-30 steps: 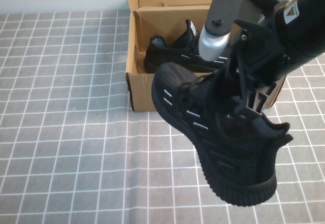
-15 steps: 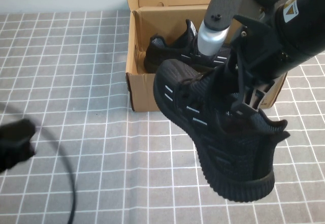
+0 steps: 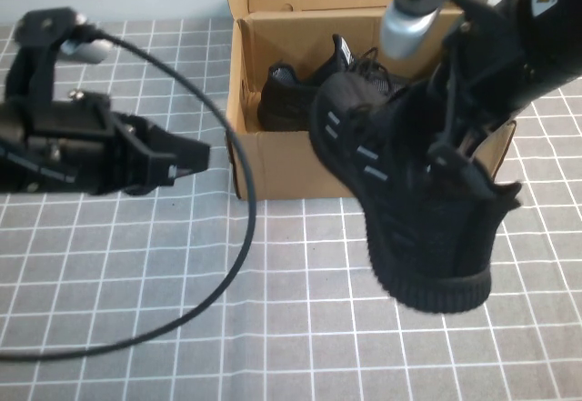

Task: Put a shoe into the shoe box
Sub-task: Hand over the shoe

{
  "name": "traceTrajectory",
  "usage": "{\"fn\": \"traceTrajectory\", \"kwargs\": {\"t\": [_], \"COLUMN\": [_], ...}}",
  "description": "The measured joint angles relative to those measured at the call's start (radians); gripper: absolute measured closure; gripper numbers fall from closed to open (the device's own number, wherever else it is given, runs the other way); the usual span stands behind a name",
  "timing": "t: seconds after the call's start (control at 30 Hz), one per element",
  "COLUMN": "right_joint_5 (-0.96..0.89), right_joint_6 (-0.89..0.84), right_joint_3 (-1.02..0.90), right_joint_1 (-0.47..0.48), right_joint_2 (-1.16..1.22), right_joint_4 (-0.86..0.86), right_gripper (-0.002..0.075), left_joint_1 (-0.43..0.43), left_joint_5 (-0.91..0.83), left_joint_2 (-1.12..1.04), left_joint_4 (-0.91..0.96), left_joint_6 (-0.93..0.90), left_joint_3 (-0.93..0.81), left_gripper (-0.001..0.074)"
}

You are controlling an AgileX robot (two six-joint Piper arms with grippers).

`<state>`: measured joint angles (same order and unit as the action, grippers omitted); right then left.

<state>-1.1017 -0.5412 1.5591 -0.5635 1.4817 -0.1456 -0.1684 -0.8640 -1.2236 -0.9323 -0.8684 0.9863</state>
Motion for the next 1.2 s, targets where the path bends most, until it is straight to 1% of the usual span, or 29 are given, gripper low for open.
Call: {"fn": "traceTrajectory", "kwargs": {"t": [0.13, 0.37, 0.5, 0.77, 0.9, 1.03, 1.13, 1.2], "right_joint_5": [0.021, 0.045, 0.030, -0.135, -0.151, -0.157, -0.158, -0.158], "right_joint_6": [0.000, -0.003, -0.078, -0.403, -0.559, -0.736, -0.833, -0.874], "right_joint_3": [0.000, 0.005, 0.051, 0.205, 0.232, 0.237, 0.239, 0.239], "right_joint_1": [0.056, 0.155, 0.175, 0.179, 0.179, 0.179, 0.179, 0.179], "right_joint_2": [0.000, 0.042, 0.092, 0.169, 0.178, 0.178, 0.178, 0.178], "right_joint_4": [0.001, -0.042, -0.099, -0.252, -0.302, -0.332, -0.345, -0.350], "right_gripper": [0.0732, 0.0732, 0.0732, 0.0732, 0.0732, 0.0732, 0.0732, 0.0732], "left_joint_1": [0.000, 0.000, 0.000, 0.000, -0.002, -0.031, -0.073, -0.105], "left_joint_5": [-0.070, -0.107, -0.153, -0.330, -0.345, -0.345, -0.349, -0.351], "left_joint_2": [-0.077, -0.149, -0.174, -0.265, -0.315, -0.334, -0.335, -0.335], "left_joint_4": [-0.032, -0.034, -0.034, -0.038, -0.045, -0.047, -0.040, -0.019], "left_joint_6": [-0.055, -0.122, -0.153, -0.194, -0.229, -0.315, -0.368, -0.402], "left_joint_3": [0.069, 0.155, 0.204, 0.363, 0.447, 0.486, 0.494, 0.494], "left_gripper": [0.0736, 0.0736, 0.0736, 0.0736, 0.0736, 0.0735, 0.0703, 0.0654]}}
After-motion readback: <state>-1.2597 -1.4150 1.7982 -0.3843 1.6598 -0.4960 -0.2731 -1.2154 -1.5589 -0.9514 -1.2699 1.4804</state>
